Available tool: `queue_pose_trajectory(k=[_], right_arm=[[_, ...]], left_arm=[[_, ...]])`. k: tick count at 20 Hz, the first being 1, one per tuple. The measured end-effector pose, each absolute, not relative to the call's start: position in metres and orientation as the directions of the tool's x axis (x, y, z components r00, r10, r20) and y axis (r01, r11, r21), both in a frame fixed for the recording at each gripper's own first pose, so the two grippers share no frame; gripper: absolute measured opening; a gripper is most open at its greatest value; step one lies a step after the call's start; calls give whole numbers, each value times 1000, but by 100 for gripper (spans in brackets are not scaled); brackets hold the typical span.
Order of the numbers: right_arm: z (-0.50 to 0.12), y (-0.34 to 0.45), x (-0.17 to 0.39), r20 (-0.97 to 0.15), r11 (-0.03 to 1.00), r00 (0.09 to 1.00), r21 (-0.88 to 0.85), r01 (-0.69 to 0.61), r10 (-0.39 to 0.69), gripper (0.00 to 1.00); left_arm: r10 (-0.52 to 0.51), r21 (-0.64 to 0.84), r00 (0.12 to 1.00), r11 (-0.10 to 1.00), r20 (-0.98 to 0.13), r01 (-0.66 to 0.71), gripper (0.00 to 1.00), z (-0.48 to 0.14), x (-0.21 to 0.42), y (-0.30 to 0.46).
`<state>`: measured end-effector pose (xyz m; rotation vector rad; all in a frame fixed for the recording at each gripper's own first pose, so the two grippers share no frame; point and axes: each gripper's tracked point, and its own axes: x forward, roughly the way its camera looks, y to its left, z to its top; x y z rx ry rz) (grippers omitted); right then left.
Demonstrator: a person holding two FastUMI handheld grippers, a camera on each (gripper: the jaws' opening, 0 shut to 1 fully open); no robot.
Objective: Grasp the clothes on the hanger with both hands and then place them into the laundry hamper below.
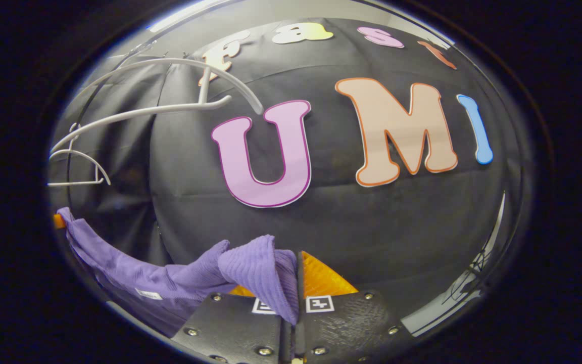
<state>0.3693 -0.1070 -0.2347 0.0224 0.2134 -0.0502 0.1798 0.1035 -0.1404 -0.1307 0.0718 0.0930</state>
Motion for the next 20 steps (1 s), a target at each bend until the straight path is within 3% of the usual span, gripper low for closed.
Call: queue_pose_trajectory(k=[11, 20], right_arm=[[-176, -73, 266, -159, 1000, 987, 0, 28, -28, 7], [-120, -31, 180, -130, 1000, 992, 17, 7, -5, 7]], left_arm=[[19, -172, 996, 984, -87, -33, 0, -135, 123, 72], [-74, -163, 997, 984, 27, 77, 0, -79, 89, 20]])
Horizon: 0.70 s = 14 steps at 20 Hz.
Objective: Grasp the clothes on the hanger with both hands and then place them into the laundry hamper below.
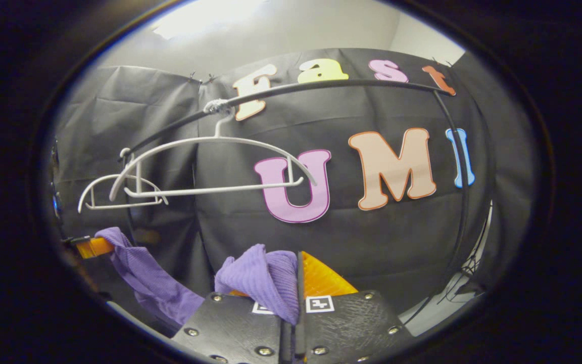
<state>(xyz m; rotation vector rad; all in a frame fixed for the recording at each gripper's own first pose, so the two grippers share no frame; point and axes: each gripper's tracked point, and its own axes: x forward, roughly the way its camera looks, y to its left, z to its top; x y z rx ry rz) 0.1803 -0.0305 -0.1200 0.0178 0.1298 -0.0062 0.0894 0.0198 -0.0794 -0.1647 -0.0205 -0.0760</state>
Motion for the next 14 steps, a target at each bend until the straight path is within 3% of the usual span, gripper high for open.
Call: queue_pose_trajectory(k=[5, 14], right_arm=[[-118, -22, 143, -133, 995, 990, 82, 52, -41, 7], [-99, -29, 119, -77, 995, 993, 31, 93, -90, 7]], left_arm=[[-148, -166, 986, 973, 73, 159, 0, -59, 78, -30], [-339, -156, 935, 923, 102, 351, 0, -48, 82, -142]])
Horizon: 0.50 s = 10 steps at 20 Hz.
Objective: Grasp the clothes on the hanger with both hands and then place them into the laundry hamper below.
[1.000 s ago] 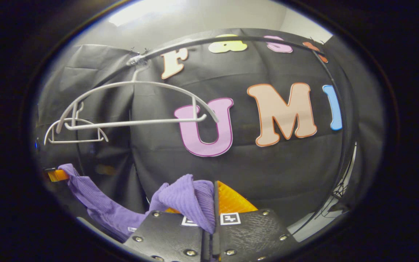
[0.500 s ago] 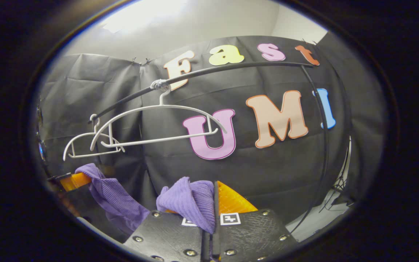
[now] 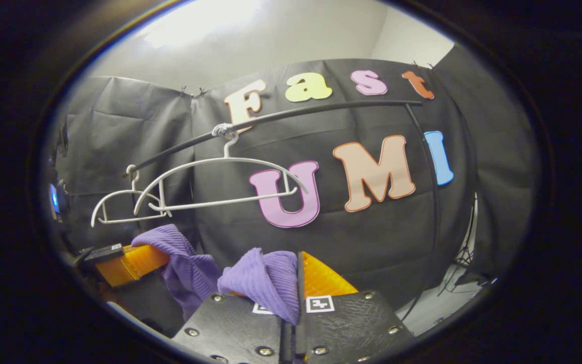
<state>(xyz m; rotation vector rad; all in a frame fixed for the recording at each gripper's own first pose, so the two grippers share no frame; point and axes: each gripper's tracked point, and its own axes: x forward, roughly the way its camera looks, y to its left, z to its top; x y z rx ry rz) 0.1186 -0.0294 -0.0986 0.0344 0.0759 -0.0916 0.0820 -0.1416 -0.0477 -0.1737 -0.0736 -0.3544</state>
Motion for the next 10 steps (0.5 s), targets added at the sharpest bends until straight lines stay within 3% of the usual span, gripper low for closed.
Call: queue_pose_trajectory(k=[7, 10], right_arm=[[-110, -77, 115, -52, 972, 971, 38, 234, -232, 7], [-132, -79, 127, -68, 970, 969, 34, 239, -237, 7]], left_arm=[[-393, -143, 915, 904, 86, 402, 0, -80, 106, -182], [-390, -146, 920, 909, 38, 391, 1, -118, 126, -189]])
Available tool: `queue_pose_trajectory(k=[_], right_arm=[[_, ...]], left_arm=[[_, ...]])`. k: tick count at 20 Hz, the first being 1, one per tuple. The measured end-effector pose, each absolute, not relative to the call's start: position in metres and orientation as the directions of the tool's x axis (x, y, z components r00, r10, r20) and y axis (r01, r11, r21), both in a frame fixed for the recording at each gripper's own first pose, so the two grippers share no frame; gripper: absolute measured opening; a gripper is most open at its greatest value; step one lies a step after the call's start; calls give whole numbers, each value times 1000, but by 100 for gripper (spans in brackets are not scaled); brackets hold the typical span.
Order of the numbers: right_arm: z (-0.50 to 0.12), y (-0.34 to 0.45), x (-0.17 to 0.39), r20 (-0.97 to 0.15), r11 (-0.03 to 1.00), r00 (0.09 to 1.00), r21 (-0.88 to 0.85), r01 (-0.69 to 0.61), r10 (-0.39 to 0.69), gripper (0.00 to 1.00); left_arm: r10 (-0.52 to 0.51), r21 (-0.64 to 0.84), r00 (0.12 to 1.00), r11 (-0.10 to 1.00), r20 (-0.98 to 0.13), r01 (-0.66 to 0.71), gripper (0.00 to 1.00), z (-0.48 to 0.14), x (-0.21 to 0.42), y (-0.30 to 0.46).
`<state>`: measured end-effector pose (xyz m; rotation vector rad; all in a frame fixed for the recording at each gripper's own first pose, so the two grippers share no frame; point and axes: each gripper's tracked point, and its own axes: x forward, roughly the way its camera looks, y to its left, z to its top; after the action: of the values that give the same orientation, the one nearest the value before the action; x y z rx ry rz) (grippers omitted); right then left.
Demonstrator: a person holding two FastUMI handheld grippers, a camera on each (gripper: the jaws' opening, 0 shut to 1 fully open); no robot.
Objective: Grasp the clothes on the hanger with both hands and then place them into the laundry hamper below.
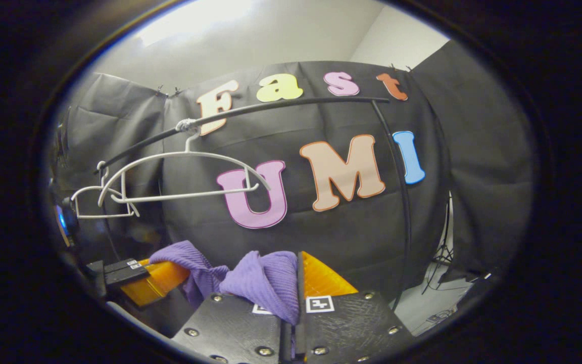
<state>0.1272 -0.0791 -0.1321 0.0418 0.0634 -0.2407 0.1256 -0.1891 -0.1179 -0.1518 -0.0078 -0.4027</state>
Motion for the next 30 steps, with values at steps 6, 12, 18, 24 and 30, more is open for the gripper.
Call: queue_pose_trajectory(k=[6, 12, 18, 24, 30], right_arm=[[-199, -73, 158, -118, 981, 974, 13, 196, -193, 7], [-294, -72, 196, -244, 983, 956, 33, 178, -165, 7], [-379, -78, 211, -340, 983, 924, -9, 185, -176, 7], [-472, -98, 207, -429, 971, 872, -139, 192, -234, 8], [-555, -118, 194, -608, 967, 753, -127, 222, -253, 12]], left_arm=[[-338, -116, 940, 936, -46, 331, 1, -190, 157, -180], [-267, -132, 955, 959, -133, 250, 1, -270, 184, -158], [-230, -174, 935, 967, -270, 187, 1, -356, 204, -139], [-188, -136, 904, 980, -383, 147, 2, -447, 216, -131], [-178, -108, 820, 984, -545, 142, 2, -533, 215, -148]])
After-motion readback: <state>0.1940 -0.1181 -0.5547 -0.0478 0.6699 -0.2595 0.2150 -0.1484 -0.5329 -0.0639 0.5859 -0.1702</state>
